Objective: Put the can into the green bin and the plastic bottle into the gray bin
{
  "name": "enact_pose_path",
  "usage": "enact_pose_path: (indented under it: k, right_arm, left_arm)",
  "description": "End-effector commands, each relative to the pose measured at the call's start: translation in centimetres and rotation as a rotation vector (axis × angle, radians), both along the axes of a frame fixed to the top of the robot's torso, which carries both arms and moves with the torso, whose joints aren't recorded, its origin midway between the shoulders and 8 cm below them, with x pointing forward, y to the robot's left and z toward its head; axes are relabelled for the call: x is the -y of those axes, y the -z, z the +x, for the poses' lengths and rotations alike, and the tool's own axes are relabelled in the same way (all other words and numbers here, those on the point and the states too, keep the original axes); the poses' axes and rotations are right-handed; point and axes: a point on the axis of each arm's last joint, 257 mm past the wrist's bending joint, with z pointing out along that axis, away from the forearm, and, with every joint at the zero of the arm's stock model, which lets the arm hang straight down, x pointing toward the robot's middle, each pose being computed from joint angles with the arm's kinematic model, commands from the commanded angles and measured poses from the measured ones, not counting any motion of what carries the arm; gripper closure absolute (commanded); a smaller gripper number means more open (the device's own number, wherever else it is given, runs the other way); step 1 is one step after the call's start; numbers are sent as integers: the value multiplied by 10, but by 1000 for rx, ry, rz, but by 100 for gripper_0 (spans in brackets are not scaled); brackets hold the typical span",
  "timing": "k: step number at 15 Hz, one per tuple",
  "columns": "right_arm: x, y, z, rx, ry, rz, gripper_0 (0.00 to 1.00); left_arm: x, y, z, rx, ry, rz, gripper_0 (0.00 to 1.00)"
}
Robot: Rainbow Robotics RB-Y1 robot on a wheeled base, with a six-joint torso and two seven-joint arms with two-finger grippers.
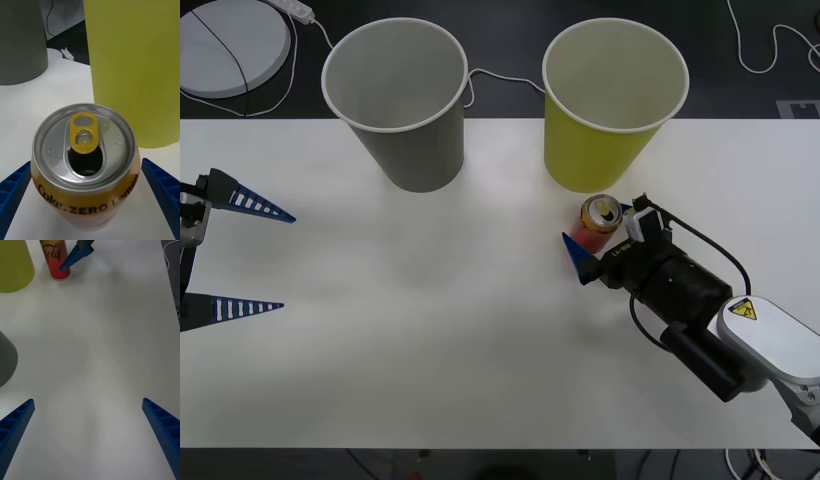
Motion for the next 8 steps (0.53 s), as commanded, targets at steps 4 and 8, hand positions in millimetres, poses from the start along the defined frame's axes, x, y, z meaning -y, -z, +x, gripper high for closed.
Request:
enact_pose_path:
  k: [4,8]
  right_arm:
    - [-6,-1,5,4,-9,-4,0]
    - [-5,-1,6,5,-8,-7,94]
  left_arm:
    - [0,0,0,0,0,0,0]
    - [0,0,0,0,0,0,0]
